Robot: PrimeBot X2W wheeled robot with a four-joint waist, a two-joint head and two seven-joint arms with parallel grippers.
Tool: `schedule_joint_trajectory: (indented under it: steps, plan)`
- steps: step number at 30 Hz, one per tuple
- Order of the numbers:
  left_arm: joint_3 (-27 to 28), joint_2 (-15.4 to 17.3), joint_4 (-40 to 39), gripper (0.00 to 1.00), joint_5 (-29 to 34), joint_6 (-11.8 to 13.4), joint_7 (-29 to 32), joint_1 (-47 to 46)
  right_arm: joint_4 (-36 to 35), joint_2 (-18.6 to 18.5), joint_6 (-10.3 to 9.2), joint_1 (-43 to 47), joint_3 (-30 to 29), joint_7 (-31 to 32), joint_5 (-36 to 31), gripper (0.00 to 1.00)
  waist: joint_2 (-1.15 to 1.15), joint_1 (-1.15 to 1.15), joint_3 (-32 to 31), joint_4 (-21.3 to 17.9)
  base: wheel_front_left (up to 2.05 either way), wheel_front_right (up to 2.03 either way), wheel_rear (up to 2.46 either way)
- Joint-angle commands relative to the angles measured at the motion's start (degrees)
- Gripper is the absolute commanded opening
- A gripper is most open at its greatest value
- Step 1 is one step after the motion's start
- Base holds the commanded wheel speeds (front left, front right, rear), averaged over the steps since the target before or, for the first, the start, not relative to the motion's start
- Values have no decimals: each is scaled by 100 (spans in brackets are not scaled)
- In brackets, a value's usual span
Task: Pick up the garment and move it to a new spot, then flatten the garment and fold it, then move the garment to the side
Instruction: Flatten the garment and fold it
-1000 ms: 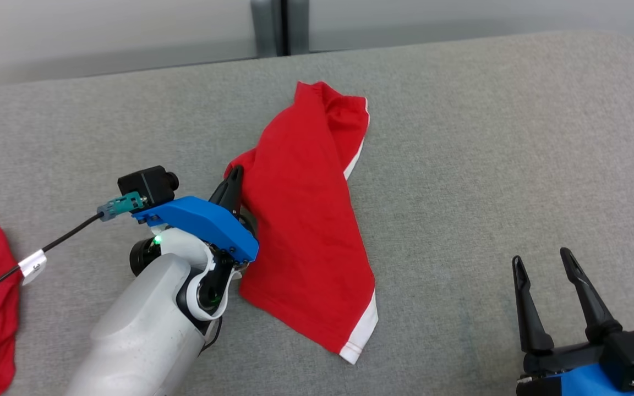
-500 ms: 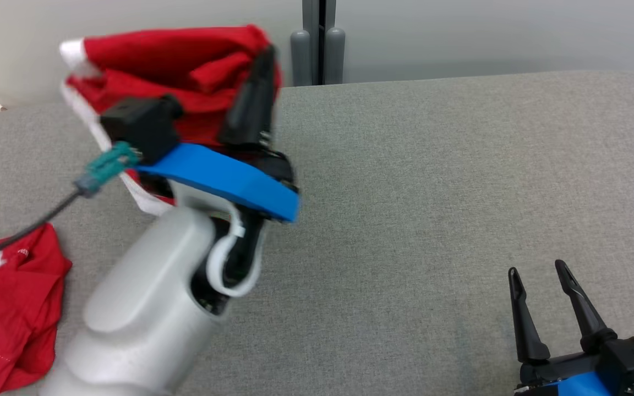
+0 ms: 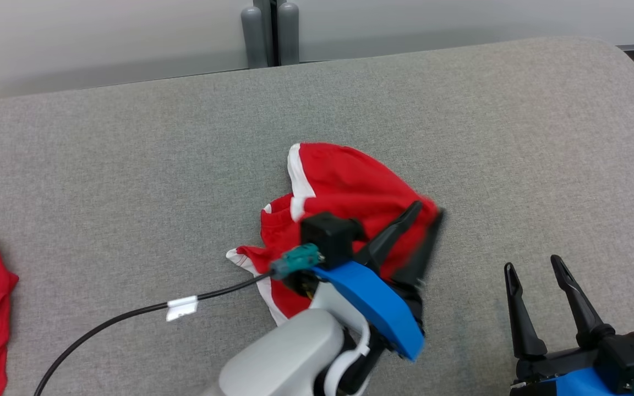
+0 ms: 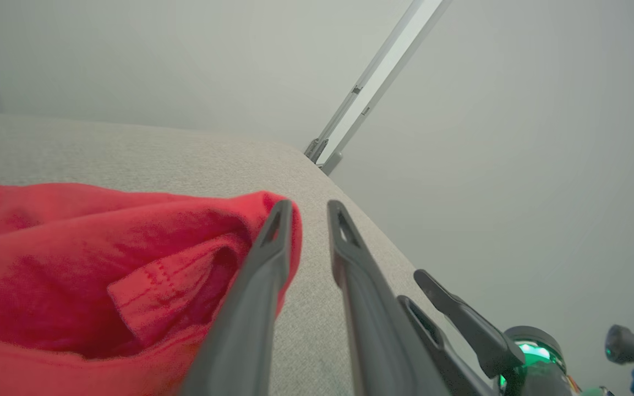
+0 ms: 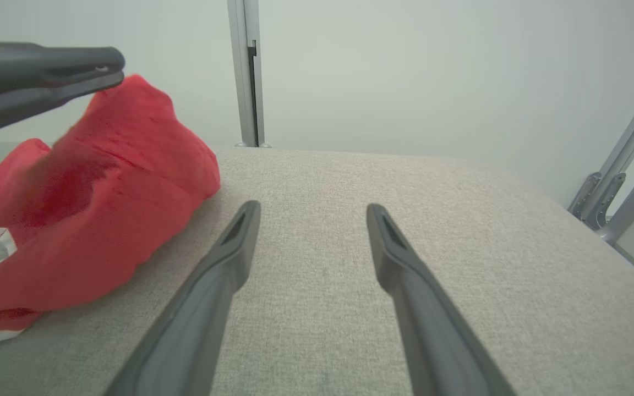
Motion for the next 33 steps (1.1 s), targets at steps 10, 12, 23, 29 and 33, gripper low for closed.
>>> schedule_joint_trajectory:
  steps: [10, 12, 23, 29, 33]
  plan:
    - [-366, 401, -1203, 100, -93, 235, 178, -346, 23, -6, -2, 38, -32, -21, 97, 100, 0, 0, -65, 109, 0, 0, 0]
    - [-232, 798, -1166, 100, 35, 497, 186, -338, 19, -5, -2, 25, -11, -21, 100, 100, 0, 0, -69, 142, 0, 0, 0]
    - [-882, 2090, 374, 100, 933, -52, 1112, -1128, 27, -8, -2, -102, 78, -21, -36, 100, 0, 0, 75, 99, 0, 0, 0]
    - [-1356, 1992, 1197, 100, 1300, -578, 1642, -1544, 21, -7, -2, -143, 103, -21, -45, 100, 0, 0, 189, -52, 0, 0, 0]
    - [-1495, 1864, 1640, 93, 1454, -801, 1894, -1640, 10, -7, -2, -157, 103, -21, -17, 100, 0, 0, 238, -142, 0, 0, 0]
